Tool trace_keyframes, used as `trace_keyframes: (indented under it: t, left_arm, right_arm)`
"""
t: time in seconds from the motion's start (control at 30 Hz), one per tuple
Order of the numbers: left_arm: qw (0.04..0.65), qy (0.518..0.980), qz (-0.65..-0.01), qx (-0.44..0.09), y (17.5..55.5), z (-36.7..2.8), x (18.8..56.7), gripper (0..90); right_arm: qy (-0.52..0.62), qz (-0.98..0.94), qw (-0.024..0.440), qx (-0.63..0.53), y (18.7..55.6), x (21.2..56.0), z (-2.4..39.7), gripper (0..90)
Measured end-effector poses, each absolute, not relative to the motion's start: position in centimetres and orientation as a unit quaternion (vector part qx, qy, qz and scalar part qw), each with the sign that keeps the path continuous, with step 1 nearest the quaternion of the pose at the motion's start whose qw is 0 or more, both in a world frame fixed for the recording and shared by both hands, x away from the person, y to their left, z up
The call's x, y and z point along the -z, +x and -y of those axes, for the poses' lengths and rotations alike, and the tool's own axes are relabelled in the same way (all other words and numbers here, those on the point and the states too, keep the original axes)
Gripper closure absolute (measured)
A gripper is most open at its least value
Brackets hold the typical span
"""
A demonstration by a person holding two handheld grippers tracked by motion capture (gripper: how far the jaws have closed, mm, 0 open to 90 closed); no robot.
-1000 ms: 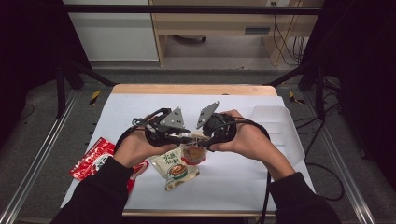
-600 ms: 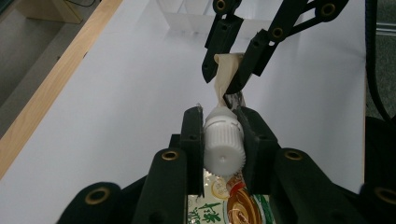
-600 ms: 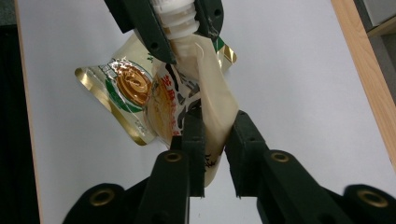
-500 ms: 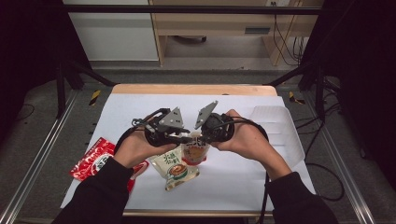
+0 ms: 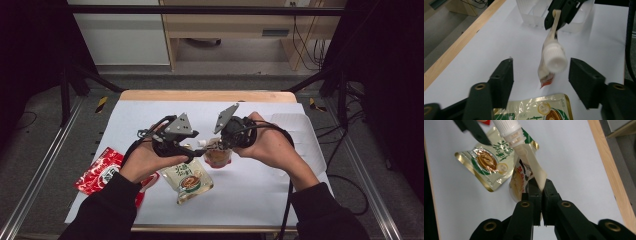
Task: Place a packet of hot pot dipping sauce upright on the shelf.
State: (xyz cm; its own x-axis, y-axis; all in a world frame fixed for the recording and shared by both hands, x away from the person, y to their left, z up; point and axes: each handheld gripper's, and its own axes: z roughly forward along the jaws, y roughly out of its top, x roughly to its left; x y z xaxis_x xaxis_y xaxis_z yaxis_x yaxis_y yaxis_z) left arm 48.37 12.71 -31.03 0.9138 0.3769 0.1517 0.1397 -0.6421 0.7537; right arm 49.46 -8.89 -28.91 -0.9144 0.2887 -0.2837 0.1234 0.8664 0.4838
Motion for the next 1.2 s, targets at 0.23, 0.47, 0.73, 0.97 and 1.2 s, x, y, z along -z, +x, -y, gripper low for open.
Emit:
trace_keyframes:
  t: [0.23, 0.47, 0.73, 0.97, 1.2]
  left_arm:
    - [0.399, 0.88, -0.193, -0.168, 47.3, -14.4, 33.2, 19.5]
    - [0.386, 0.875, -0.229, -0.181, 46.5, -16.1, 37.1, 13.8]
    - [0.375, 0.867, -0.268, -0.191, 46.5, -18.0, 40.5, 12.7]
    - [0.37, 0.863, -0.279, -0.2, 46.3, -19.8, 40.9, 9.9]
    - [0.375, 0.854, -0.297, -0.205, 45.9, -21.2, 41.3, 8.8]
  right_arm:
    - [0.126, -0.944, 0.198, -0.232, 50.3, 28.1, 11.1, 87.6]
    - [0.138, -0.931, 0.233, -0.245, 51.4, 26.6, 13.5, 87.8]
    - [0.161, -0.914, 0.267, -0.259, 51.8, 25.1, 15.9, 87.9]
    - [0.175, -0.902, 0.291, -0.266, 52.2, 24.4, 17.8, 88.0]
    - [0.2, -0.891, 0.313, -0.262, 52.6, 24.4, 20.1, 88.0]
